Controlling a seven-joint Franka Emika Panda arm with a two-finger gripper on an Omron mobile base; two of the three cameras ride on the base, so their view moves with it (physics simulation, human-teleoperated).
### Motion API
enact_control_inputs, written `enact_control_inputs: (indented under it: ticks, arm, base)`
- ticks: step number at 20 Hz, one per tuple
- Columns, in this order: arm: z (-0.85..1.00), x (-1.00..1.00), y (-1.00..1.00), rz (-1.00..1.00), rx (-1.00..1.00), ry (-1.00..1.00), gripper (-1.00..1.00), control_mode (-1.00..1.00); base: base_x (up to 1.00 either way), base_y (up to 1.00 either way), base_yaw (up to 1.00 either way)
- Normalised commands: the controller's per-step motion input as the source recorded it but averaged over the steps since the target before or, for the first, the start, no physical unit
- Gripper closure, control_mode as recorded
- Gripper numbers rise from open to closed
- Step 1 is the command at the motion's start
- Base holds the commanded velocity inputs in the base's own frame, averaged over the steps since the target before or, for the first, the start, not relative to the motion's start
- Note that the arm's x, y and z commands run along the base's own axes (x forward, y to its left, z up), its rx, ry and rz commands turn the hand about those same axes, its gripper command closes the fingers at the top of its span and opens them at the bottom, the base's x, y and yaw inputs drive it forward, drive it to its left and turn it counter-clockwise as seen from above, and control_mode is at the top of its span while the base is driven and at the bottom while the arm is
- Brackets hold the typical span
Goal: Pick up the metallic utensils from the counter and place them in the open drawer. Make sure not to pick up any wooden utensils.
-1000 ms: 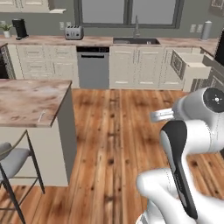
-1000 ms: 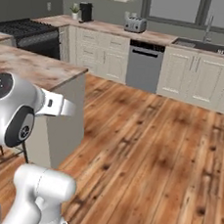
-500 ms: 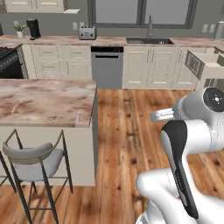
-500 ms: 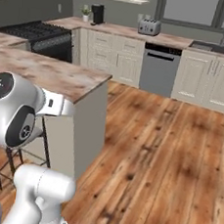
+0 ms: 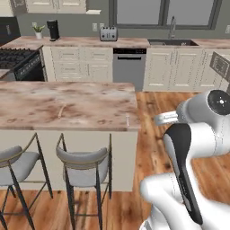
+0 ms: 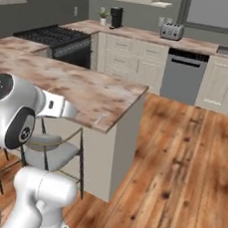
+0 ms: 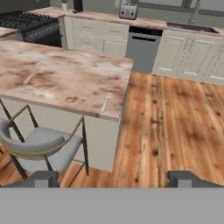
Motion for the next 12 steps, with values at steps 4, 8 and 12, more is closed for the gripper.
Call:
enact_control_inputs:
  ticks: [4,8,12]
  arm:
    - [0.00,0.00,0.00,0.00,0.00,0.00,-1.00,1.00]
    - [0.00,0.00,0.00,0.00,0.00,0.00,-1.00,1.00]
    - [0.00,0.00,0.00,0.00,0.00,0.00,-1.00,1.00]
  base:
    - [0.07,0.82,-0.07]
    - [0.09,0.51,-0.23]
    - [0.44,0.29,-0.31]
